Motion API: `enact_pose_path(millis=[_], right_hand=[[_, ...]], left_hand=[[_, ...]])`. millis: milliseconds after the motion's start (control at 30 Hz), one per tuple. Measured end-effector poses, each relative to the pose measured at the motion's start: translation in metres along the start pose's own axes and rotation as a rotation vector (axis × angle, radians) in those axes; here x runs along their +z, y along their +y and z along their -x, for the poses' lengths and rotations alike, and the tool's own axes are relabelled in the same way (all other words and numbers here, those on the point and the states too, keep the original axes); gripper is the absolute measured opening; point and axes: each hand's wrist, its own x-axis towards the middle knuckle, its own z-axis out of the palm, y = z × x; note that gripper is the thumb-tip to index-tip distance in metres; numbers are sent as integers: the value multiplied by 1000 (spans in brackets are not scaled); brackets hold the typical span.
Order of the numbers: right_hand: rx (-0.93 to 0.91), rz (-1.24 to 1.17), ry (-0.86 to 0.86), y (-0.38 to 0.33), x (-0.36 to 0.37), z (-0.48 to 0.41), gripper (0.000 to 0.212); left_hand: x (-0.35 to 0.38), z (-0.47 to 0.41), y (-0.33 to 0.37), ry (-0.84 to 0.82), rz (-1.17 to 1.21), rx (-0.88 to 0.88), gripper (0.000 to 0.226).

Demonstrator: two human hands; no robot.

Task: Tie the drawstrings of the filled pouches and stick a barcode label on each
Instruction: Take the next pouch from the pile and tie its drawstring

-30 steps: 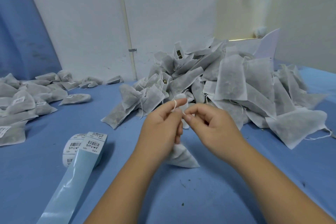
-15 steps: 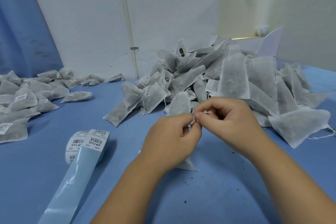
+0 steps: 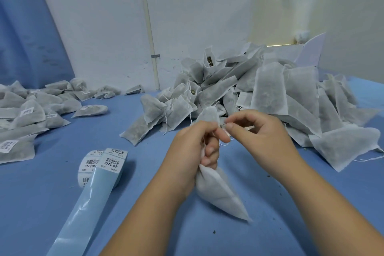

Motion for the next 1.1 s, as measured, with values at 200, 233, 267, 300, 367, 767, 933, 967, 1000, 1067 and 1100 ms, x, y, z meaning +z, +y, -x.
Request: enact_pose_path(millis=[200, 233, 267, 300, 367, 767, 933, 967, 1000, 1067, 1100], right_hand=[[-96, -31, 119, -9, -2, 3, 26], [-101, -34, 109, -10, -2, 3, 25], [-93, -52, 82, -12, -1, 4, 23], [-74, -84, 38, -13, -1, 5, 21], [-26, -133, -77, -15, 2, 6, 19], [70, -99, -264, -12, 0, 5, 15], [124, -36, -300, -9, 0, 5, 18], [135, -28, -304, -9, 0, 5, 18], [147, -26, -310, -10, 1, 5, 16], [171, -27, -321, -11, 2, 4, 11], [179, -30, -326, -11, 1, 4, 12]], left_hand=[[-6, -4, -1, 12, 281, -109, 26], [-7, -5, -1, 3, 300, -118, 25], [-7, -5, -1, -7, 310, -128, 25], [-8, -6, -2, -20, 310, -135, 25], [-8, -6, -3, -51, 278, -146, 25], [-11, -4, -4, -47, -37, -147, 36], [-14, -2, 0, -83, -97, -175, 40], [-15, -2, 1, -85, -96, -184, 39], [-16, -1, 2, -87, -91, -195, 37], [-17, -1, 4, -90, -79, -220, 30], [-17, -1, 5, -92, -69, -235, 25]])
